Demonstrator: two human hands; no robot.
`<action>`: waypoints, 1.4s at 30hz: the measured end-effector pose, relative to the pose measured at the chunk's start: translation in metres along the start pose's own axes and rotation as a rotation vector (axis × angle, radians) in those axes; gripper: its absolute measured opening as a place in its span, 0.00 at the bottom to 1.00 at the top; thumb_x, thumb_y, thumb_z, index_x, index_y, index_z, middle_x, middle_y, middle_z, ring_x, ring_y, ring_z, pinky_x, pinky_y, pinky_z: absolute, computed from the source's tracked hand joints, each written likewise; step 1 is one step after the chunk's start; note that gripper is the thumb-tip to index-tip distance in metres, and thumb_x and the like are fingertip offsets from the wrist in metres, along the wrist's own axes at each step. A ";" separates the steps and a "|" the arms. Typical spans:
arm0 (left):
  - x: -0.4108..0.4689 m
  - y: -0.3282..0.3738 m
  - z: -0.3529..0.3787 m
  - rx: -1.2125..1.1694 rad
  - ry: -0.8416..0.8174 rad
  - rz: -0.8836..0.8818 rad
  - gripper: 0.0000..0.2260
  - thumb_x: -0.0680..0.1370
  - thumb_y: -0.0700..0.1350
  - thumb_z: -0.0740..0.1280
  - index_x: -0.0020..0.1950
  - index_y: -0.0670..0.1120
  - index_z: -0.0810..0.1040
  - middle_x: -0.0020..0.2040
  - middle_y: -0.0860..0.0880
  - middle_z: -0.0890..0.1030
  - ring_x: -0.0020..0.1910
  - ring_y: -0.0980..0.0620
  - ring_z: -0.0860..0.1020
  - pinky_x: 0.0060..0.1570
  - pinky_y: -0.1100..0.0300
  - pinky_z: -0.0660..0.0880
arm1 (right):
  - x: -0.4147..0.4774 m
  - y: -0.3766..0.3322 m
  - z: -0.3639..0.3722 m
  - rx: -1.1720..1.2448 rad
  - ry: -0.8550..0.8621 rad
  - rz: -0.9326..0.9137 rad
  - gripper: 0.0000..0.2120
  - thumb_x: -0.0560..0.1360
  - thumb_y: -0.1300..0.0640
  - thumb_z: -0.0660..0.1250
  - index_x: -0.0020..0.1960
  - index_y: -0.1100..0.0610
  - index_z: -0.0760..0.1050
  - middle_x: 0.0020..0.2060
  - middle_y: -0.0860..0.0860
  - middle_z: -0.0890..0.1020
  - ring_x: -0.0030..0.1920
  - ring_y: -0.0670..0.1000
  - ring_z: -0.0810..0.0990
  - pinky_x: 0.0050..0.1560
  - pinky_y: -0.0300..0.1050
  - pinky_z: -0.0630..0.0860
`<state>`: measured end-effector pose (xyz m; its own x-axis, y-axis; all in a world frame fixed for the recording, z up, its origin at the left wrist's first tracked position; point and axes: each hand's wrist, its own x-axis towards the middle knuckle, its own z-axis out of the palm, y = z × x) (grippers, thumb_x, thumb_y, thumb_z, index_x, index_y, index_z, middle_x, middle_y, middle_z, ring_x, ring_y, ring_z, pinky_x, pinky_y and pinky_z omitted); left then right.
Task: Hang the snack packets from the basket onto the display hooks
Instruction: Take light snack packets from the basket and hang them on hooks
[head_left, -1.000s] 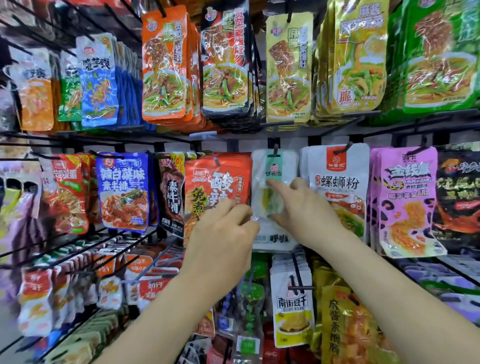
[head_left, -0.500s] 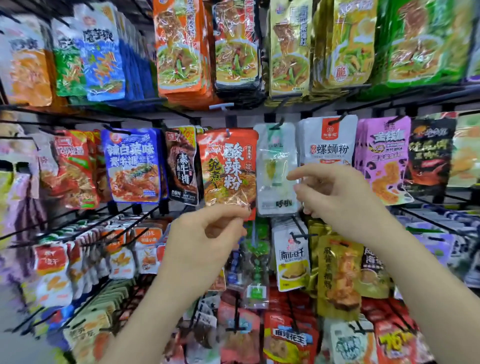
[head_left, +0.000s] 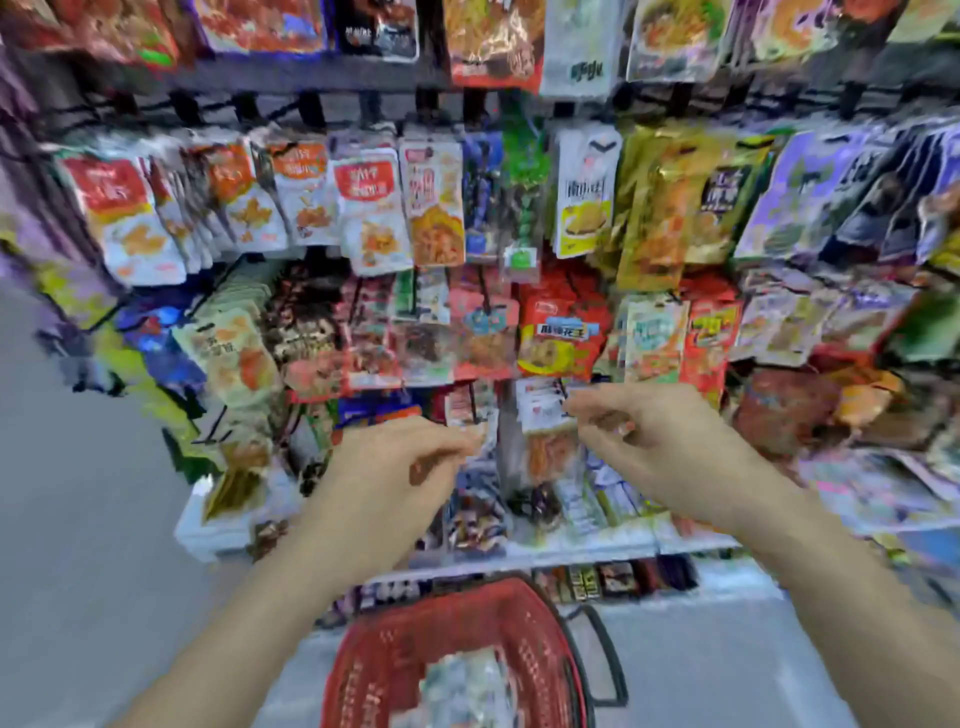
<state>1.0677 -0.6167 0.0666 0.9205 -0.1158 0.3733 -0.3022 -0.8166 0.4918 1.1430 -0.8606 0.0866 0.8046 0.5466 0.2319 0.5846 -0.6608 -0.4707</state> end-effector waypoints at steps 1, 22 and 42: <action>-0.013 -0.003 0.007 0.013 -0.025 -0.015 0.09 0.74 0.38 0.71 0.49 0.51 0.85 0.43 0.57 0.83 0.39 0.68 0.74 0.40 0.77 0.69 | -0.012 0.003 0.015 -0.018 -0.036 0.014 0.08 0.77 0.56 0.64 0.52 0.51 0.81 0.40 0.46 0.84 0.39 0.47 0.80 0.43 0.44 0.76; -0.257 -0.118 0.211 -0.133 -0.401 -0.651 0.11 0.75 0.36 0.67 0.52 0.48 0.84 0.50 0.55 0.84 0.50 0.55 0.81 0.54 0.63 0.74 | -0.224 0.043 0.292 0.243 -0.371 0.559 0.23 0.78 0.56 0.66 0.72 0.53 0.68 0.68 0.50 0.74 0.66 0.50 0.73 0.62 0.32 0.63; -0.329 -0.436 0.633 -0.056 -0.620 -0.805 0.19 0.77 0.42 0.66 0.68 0.44 0.73 0.65 0.44 0.77 0.61 0.45 0.76 0.55 0.59 0.71 | -0.136 0.288 0.751 0.069 -0.930 0.435 0.38 0.76 0.52 0.69 0.78 0.52 0.51 0.76 0.52 0.60 0.68 0.55 0.70 0.65 0.46 0.70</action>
<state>1.0535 -0.5805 -0.7681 0.8170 0.1709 -0.5508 0.4675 -0.7555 0.4590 1.1235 -0.7391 -0.7197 0.5294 0.4688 -0.7071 0.2313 -0.8817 -0.4113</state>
